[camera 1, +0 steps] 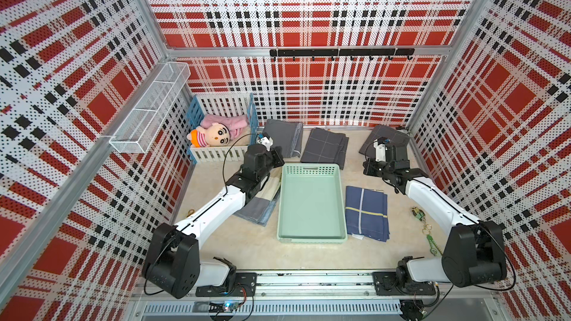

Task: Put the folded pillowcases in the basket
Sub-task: Move the basket to the center of the board.

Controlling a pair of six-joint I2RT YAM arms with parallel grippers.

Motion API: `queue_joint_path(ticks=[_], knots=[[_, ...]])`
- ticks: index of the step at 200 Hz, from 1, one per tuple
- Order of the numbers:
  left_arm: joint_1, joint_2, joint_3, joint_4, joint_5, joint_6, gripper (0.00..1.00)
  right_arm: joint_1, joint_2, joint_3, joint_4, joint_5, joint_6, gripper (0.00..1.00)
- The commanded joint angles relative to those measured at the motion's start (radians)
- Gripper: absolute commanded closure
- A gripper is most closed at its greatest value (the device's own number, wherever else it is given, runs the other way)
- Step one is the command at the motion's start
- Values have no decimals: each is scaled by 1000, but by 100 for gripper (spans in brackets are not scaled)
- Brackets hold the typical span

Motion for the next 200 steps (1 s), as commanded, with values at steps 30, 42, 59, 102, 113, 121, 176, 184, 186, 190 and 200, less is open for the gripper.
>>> queue_joint_path(ticks=[30,42,59,102,113,121,176,184,186,190,200], knots=[[-247,204,188,-118,-50,32,100,116,-4,-25,-101,-84,41,94],[-270,220,174,-129,-87,-14,100,191,-4,-28,-113,-113,48,87],[-281,207,115,-142,-152,-86,90,275,-27,-60,-102,-117,72,63],[-293,109,4,-258,-306,-133,57,354,4,-83,-122,-54,53,44],[-294,91,-2,-293,-340,-119,54,354,10,-78,-126,-27,53,42],[-290,91,5,-336,-363,-118,53,353,20,-68,-137,-14,51,43],[-281,93,11,-511,-463,-114,45,356,17,-26,-187,58,28,37],[-276,100,0,-521,-456,-114,44,355,21,-24,-196,76,21,36],[-275,102,-2,-524,-452,-114,44,356,21,-25,-199,80,19,36],[-273,108,-7,-527,-444,-114,44,355,25,-24,-201,87,15,36],[-267,122,-22,-529,-425,-114,44,356,32,-22,-206,97,10,36]])
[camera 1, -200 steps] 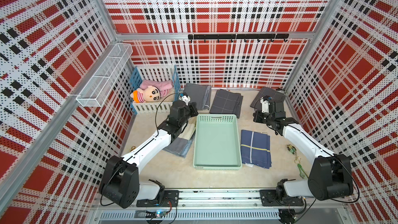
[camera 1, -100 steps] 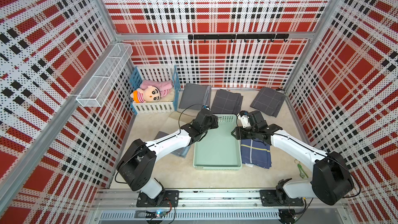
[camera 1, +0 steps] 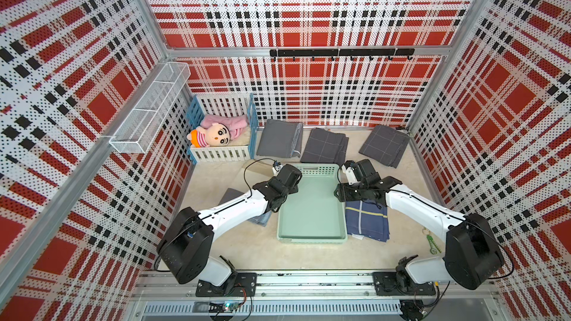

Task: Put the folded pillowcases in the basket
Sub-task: Move the basket to the center of the board.

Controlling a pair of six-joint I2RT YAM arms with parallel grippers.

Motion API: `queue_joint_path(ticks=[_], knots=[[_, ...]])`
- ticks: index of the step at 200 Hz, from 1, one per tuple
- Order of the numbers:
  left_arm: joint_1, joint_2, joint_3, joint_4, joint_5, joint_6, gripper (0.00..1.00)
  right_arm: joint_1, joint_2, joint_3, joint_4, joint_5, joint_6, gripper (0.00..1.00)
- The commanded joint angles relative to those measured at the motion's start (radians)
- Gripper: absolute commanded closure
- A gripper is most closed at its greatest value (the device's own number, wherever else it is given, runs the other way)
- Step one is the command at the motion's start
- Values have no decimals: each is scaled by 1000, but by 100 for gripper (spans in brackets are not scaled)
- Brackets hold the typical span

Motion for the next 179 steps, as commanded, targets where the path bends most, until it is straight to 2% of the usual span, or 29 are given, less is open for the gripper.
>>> queue_joint_path(ticks=[1,19,33,41,69,107,179], knots=[[14,14,-31,-67,-7,-3,44,8,7,20,-37,65,-26,36],[21,45,-56,-68,20,-11,44,7,15,22,-31,72,-26,36],[34,75,-68,-66,52,-14,49,7,22,27,-32,83,-26,36],[38,93,-72,-63,69,-10,54,6,27,31,-36,94,-30,36],[39,114,-82,-65,68,2,84,2,30,33,-45,121,-39,37],[80,147,-48,-58,24,64,100,-18,24,2,-28,117,-28,37],[156,303,77,-39,-54,258,100,-88,50,-4,-32,151,5,36]])
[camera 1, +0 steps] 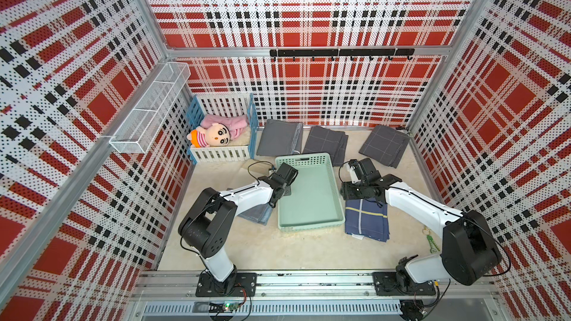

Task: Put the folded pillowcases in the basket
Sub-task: Move the basket to the center of the board.

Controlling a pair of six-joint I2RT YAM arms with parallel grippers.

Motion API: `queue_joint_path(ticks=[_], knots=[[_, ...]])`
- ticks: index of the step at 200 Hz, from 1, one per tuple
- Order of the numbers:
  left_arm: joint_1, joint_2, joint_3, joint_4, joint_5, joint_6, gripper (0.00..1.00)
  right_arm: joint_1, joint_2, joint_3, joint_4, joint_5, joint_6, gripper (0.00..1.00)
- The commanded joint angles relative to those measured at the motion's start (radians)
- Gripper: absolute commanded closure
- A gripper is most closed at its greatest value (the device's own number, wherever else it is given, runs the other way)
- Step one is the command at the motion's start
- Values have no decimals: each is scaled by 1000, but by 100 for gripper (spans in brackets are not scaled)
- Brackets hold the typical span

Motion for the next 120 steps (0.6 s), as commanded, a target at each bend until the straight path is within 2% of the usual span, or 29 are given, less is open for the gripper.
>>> queue_joint_path(ticks=[1,21,45,59,69,78,87,104,120], knots=[[26,67,15,-4,-100,94,100,-40,14,-17,-6,42,28,36],[27,53,17,-8,-112,114,98,-96,18,-20,-30,79,62,35],[30,12,8,-22,-144,116,81,-127,55,-15,-61,98,81,38],[34,-14,7,-41,-161,118,74,-128,71,-22,-61,98,102,43],[36,-30,12,-62,-169,118,69,-129,80,-36,-53,92,114,48],[33,-52,14,-77,-166,115,62,-128,90,-50,-48,81,122,60],[26,-80,18,-87,-167,107,59,-130,103,-66,-34,68,124,69],[-1,-128,38,-108,-174,92,53,-133,142,-76,-18,54,126,80],[-35,-148,85,-132,-181,89,49,-140,180,-79,6,52,130,83]])
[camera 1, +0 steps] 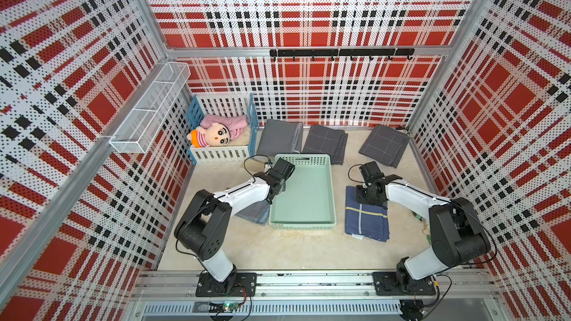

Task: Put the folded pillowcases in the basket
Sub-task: Move the basket to the center of the board, then pick up the pillowcase at the center of the board.

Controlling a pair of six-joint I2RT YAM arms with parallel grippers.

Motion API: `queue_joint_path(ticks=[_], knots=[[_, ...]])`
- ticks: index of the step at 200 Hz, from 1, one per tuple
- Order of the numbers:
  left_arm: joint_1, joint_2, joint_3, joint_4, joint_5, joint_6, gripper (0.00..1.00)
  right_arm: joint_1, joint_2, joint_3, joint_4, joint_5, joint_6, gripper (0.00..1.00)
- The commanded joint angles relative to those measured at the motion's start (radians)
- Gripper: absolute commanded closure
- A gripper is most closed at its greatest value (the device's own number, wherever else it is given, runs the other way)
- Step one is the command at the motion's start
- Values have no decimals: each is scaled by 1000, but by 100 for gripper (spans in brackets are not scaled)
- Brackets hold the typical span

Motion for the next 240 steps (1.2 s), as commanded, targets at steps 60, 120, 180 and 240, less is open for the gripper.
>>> queue_joint_path(ticks=[60,120,180,240], knots=[[-193,138,427,-90,71,-28,48,-74,216,94,68,19,-36,87],[-239,506,835,-84,313,-64,51,-81,188,159,118,99,-92,89],[-250,638,983,-36,483,-95,51,-153,-106,46,49,109,12,45],[-265,782,1119,-28,647,-131,50,-205,-227,-65,32,87,45,41]])
